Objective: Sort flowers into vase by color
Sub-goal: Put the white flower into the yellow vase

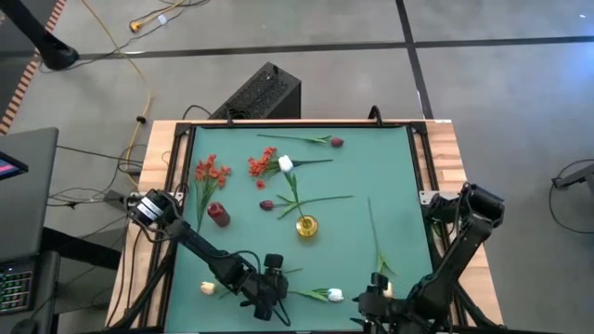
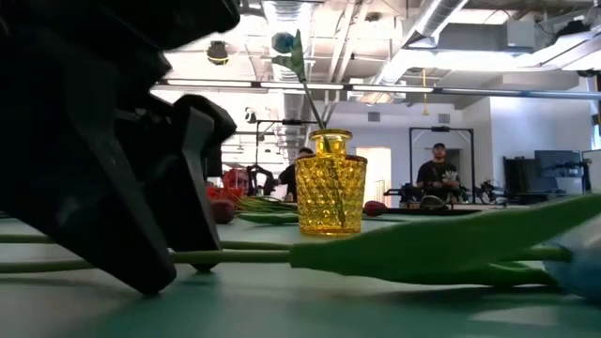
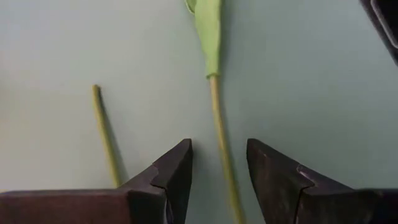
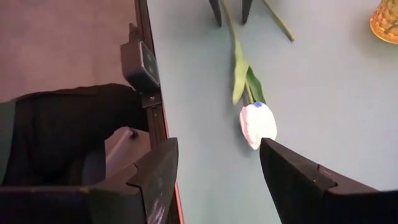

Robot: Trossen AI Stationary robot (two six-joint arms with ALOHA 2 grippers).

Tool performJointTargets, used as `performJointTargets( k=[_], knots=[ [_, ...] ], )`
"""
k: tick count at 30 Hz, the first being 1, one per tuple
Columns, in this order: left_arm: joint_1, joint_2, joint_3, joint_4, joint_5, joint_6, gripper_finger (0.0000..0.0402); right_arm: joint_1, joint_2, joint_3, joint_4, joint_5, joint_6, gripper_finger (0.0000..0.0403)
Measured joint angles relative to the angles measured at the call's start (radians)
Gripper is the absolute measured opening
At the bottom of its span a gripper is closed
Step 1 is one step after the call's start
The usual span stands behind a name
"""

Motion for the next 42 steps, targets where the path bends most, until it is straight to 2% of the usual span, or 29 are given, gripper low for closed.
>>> performJointTargets(
  k=[4,8,15,19,25,32,35,42],
  knots=[
    [0.021,-0.002,-0.031,0.061,0.067,0.004,0.0141,0.006,0.000,0.000,0.000,0.002,0.000,0.0254],
    [0.021,-0.002,-0.045,0.080,0.075,0.018,0.0126,0.000,0.000,0.000,-0.002,0.006,-0.004,0.0254],
    [0.014,0.001,-0.039,0.092,0.070,0.057,0.0012,-0.020,0.000,0.000,-0.006,0.036,-0.065,0.0254],
    [-0.001,0.002,-0.040,0.107,0.015,0.110,0.0004,-0.026,-0.001,0.000,-0.002,0.086,-0.073,0.0254],
    [-0.021,-0.014,-0.044,0.212,-0.068,0.246,0.0001,-0.005,-0.001,0.000,0.003,0.098,-0.084,0.0254],
    [-0.014,-0.104,-0.070,0.259,-0.207,0.298,0.0000,0.061,-0.030,-0.001,-0.013,0.226,-0.113,0.0254],
    [-0.012,-0.157,-0.104,0.344,-0.248,0.330,0.0000,0.078,-0.037,-0.001,-0.018,0.251,-0.109,0.0254],
    [-0.006,-0.271,-0.258,0.694,-0.269,0.397,0.0000,0.059,-0.033,-0.033,-0.029,0.273,-0.106,0.0254]
  ],
)
